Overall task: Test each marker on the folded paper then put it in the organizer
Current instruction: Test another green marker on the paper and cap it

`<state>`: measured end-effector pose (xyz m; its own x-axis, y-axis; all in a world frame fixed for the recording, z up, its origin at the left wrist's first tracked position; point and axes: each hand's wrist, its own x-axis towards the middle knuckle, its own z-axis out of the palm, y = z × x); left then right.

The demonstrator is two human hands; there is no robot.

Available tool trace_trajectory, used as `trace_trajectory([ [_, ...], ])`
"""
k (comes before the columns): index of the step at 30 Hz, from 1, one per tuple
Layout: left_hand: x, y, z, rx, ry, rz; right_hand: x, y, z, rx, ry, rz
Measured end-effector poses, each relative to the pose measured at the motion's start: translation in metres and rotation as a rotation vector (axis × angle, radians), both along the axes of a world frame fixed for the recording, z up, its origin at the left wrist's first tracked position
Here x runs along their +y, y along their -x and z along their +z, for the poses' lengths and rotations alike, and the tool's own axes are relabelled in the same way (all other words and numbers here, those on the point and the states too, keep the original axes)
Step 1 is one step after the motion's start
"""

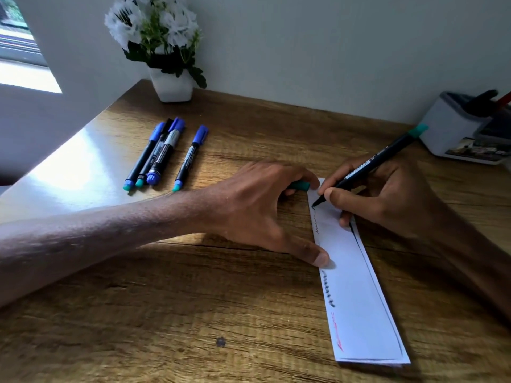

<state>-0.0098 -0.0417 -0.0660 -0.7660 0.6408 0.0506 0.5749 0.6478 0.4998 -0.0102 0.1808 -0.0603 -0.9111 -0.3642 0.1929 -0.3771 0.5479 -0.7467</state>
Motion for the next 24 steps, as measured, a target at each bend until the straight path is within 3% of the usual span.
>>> trace_trajectory([
  [24, 0.0001, -0.0019, 0.0014, -0.021, -0.002, 0.004, -0.0015, 0.001, -0.0027, 0.001, 0.021, -0.069],
])
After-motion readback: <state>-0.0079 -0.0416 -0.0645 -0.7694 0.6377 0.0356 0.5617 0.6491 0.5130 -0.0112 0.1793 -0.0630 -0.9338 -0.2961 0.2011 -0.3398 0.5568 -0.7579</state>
